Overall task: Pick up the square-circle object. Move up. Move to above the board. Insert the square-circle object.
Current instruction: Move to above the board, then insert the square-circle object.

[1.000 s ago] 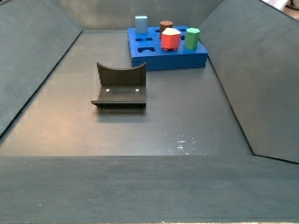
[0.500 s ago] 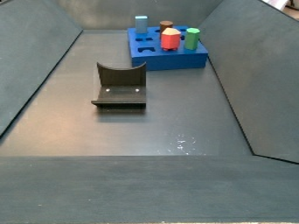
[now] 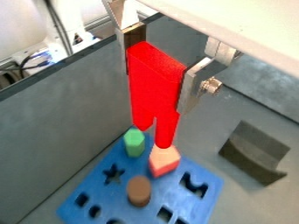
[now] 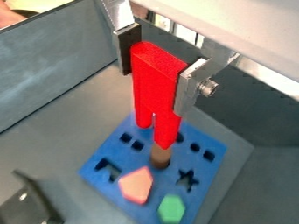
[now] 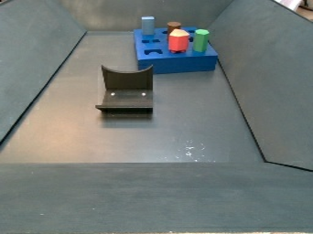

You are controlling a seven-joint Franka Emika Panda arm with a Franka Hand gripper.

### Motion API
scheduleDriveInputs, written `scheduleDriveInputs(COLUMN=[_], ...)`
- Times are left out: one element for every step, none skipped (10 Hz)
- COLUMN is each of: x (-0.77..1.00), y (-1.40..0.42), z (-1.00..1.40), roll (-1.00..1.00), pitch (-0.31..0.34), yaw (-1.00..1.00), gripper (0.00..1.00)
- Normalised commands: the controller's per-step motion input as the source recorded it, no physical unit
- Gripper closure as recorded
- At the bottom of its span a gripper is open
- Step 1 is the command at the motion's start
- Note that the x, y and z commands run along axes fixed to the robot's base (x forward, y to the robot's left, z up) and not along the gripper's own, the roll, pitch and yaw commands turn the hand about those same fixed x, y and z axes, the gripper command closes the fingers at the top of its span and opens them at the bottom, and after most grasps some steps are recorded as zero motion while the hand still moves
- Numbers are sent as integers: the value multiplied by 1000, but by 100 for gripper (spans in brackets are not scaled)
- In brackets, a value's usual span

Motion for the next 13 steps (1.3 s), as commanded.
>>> scheduleDriveInputs(x=[199,138,0,-34,0,0,0,0,-26,-60,-86,-54,-131], y=[-330,-204,31,0,0,0,-120,-460,-617,-666,-706,-631,-391], z=[19,26,-20,-46,-6,0,-137,-180,-206,-254,-343,-289,-409], roll=[47,53,-84,-71,0,-7,0,90,186,201,200,219,220], pitch=[126,115,0,0,-19,0,0,0,-3,0,0,-27,-90], yaw=[-5,4,0,11,0,0,97,297,366,323,300,317,283], gripper=[100,100,100,100,100,100,100,100,100,100,100,100,100])
